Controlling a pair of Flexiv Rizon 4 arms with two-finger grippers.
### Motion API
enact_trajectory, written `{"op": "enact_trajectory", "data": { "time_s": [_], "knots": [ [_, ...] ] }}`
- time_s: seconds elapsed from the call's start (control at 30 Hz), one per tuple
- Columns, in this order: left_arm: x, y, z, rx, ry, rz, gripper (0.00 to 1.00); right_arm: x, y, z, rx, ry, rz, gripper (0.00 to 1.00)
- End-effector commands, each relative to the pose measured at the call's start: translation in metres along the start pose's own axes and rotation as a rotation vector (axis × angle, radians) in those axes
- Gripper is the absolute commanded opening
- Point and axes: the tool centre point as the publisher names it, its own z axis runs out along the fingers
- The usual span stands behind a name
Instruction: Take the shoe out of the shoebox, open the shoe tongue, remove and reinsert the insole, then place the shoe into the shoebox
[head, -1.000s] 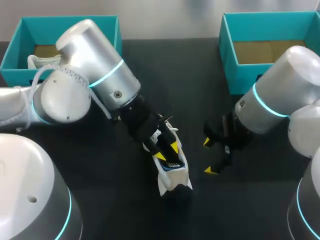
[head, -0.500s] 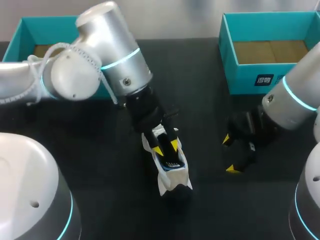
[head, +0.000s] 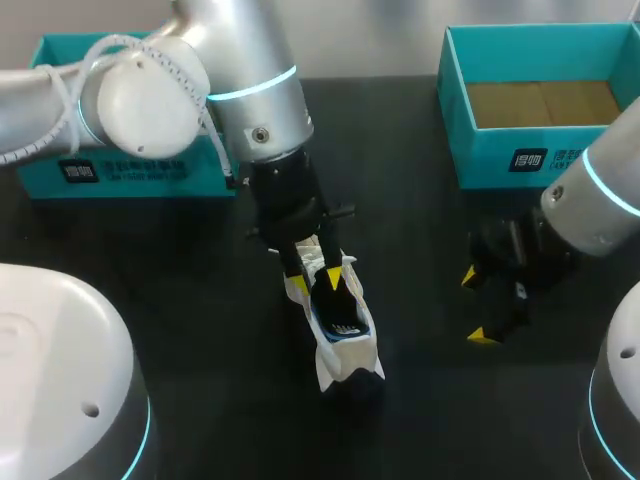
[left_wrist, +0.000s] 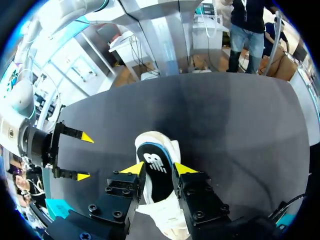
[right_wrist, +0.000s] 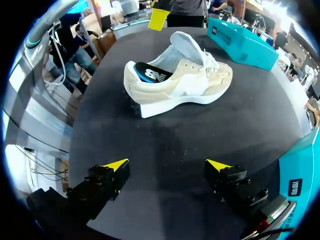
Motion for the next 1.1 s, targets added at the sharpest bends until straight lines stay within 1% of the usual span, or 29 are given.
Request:
{"op": "enact_trajectory", "data": {
  "time_s": [0.03,0.07,0.1,0.2,0.27,0.3,0.33,0.37,0.97,1.0,1.07,1.1],
  "knots": [
    [0.005,-0.007,-0.006,-0.017,0.031,0.002,0.36,0.005,-0.019,-0.028,-0.014,-0.005,0.004,1.00],
    [0.006,-0.008,-0.006,-0.018,0.032,0.002,0.36,0.005,-0.021,-0.030,-0.015,-0.003,0.003,1.00],
    [0.007,-0.009,-0.007,-0.017,0.031,0.002,0.36,0.005,-0.023,-0.031,-0.036,0.006,-0.011,1.00],
    [0.010,-0.011,-0.011,-0.011,0.016,-0.003,0.36,0.005,-0.023,-0.031,-0.036,0.006,-0.011,1.00],
    [0.013,-0.013,-0.014,-0.006,0.000,-0.020,0.31,0.005,-0.023,-0.031,-0.036,0.006,-0.011,1.00],
    [0.015,-0.014,-0.016,0.004,-0.026,-0.031,0.24,0.005,-0.023,-0.031,-0.036,0.006,-0.011,1.00],
    [0.015,-0.014,-0.016,0.004,-0.026,-0.031,0.09,0.005,-0.023,-0.031,-0.036,0.006,-0.011,1.00],
    [0.015,-0.014,-0.016,0.004,-0.026,-0.031,0.00,0.005,-0.023,-0.031,-0.036,0.006,-0.011,1.00],
    [0.015,-0.014,-0.016,0.004,-0.026,-0.031,0.00,0.005,-0.023,-0.031,-0.036,0.006,-0.011,1.00],
    [0.013,-0.012,-0.013,-0.003,-0.020,-0.034,0.00,0.005,-0.023,-0.031,-0.036,0.006,-0.011,1.00],
    [0.011,-0.010,-0.007,0.018,0.009,-0.037,0.00,0.005,-0.023,-0.031,-0.036,0.006,-0.011,1.00],
    [0.010,-0.009,-0.005,0.011,0.022,-0.042,0.00,0.005,-0.023,-0.031,-0.036,0.006,-0.011,1.00]
  ]
}}
